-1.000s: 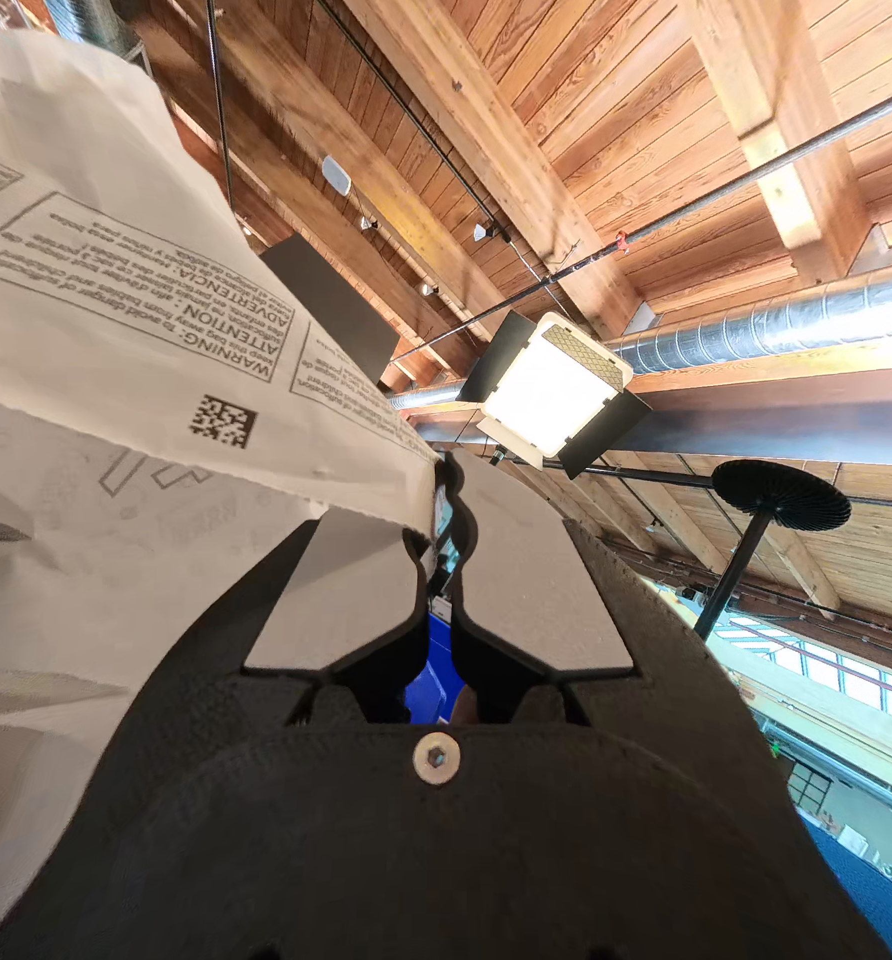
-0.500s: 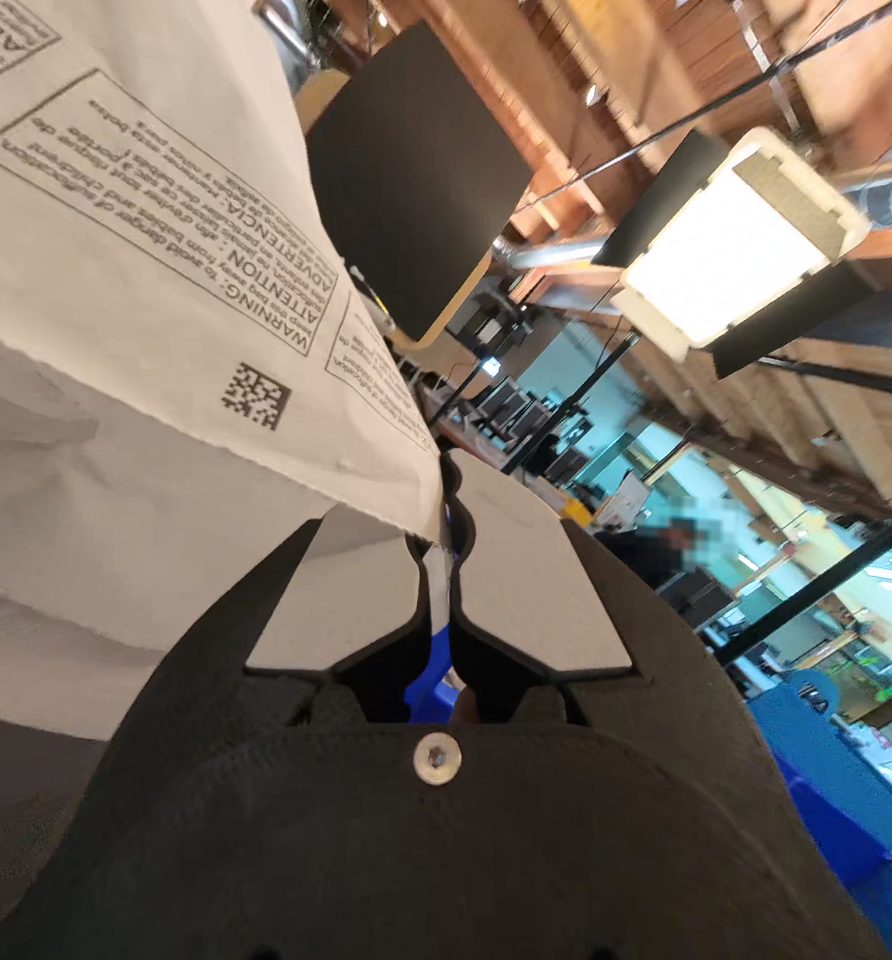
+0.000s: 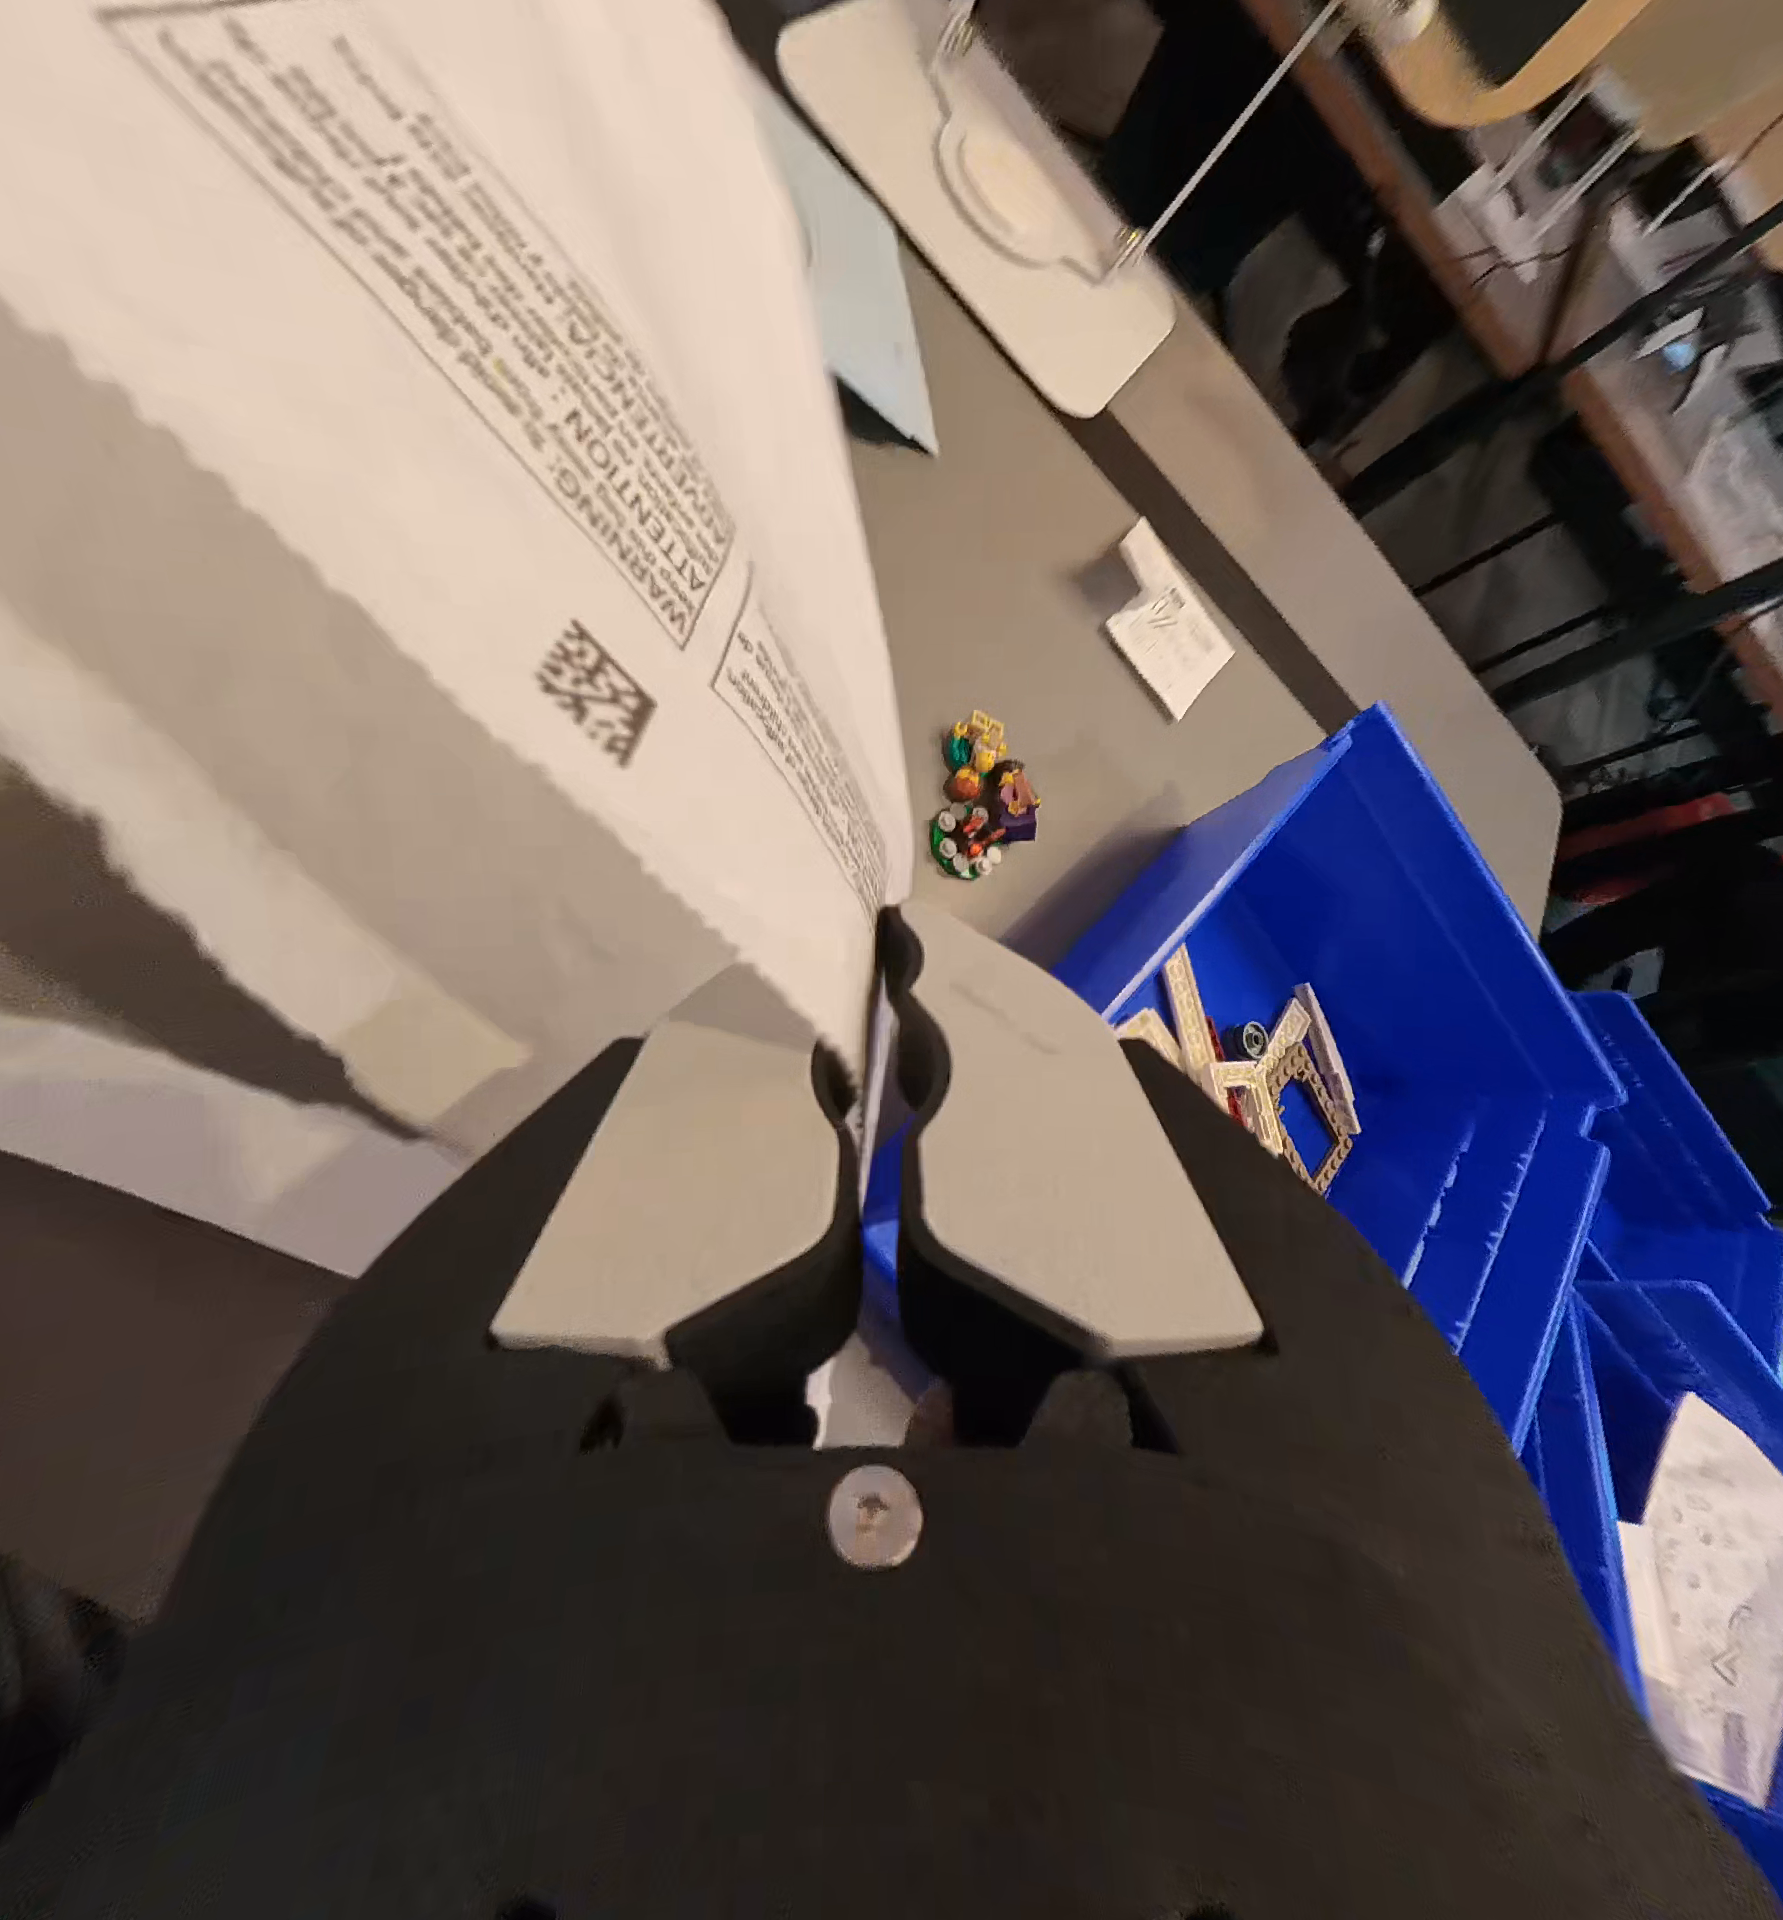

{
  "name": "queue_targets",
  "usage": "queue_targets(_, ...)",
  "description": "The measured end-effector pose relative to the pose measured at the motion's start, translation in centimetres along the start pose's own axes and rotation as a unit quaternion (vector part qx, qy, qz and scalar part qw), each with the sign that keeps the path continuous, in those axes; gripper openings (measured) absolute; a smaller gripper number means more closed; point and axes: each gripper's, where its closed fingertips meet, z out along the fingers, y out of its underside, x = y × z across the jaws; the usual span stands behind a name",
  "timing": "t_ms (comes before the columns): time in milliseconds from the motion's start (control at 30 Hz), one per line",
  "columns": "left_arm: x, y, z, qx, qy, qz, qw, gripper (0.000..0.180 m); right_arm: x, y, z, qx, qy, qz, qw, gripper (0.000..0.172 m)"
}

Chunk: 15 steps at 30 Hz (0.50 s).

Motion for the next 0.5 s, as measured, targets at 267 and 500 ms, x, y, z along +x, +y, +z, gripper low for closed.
queue_targets(267, -0.2, -3.3, 2.7, -0.012, -0.041, 0.327, 0.944, 0.065, -1.9, -0.6, 0.7, -0.07, -0.1, -0.041, 0.992, 0.0)
queue_targets(500, -1.5, -1.3, 6.1, -0.117, -0.056, 0.501, 0.855, 0.051, -4.7, -1.8, -0.2, -0.076, -0.176, -0.053, 0.98, 0.0)
